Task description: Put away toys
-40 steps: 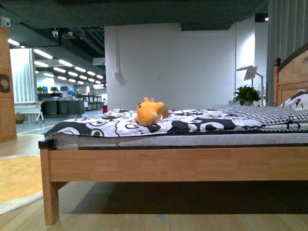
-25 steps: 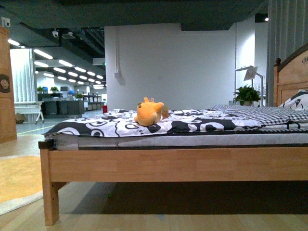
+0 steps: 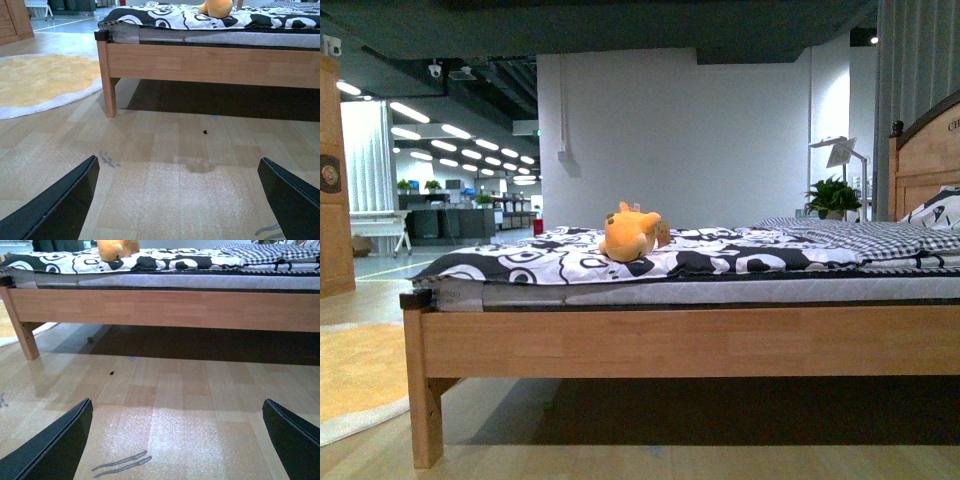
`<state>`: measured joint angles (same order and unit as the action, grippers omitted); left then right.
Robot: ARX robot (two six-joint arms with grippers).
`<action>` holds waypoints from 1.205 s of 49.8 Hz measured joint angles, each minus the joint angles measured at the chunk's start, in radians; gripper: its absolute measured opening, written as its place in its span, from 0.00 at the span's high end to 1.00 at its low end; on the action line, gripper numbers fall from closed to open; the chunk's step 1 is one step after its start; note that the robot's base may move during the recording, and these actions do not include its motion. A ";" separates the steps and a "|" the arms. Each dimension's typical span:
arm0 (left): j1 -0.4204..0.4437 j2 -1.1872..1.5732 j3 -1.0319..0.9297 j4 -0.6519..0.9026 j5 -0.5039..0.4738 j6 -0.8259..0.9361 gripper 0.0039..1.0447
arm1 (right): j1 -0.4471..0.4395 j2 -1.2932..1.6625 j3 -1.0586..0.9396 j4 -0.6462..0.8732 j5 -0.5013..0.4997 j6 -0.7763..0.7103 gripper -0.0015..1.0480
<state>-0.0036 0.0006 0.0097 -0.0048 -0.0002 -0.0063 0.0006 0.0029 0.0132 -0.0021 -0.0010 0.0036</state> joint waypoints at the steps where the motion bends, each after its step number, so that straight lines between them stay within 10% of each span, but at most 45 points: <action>1: 0.000 0.000 0.000 0.000 0.000 0.000 0.05 | 0.000 0.000 0.000 0.000 0.000 0.000 0.00; 60: 0.000 0.000 0.000 0.000 0.000 0.000 0.05 | 0.000 0.000 0.000 0.000 0.000 0.000 0.00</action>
<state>-0.0036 0.0006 0.0097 -0.0048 0.0002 -0.0063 0.0006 0.0029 0.0132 -0.0021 -0.0006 0.0036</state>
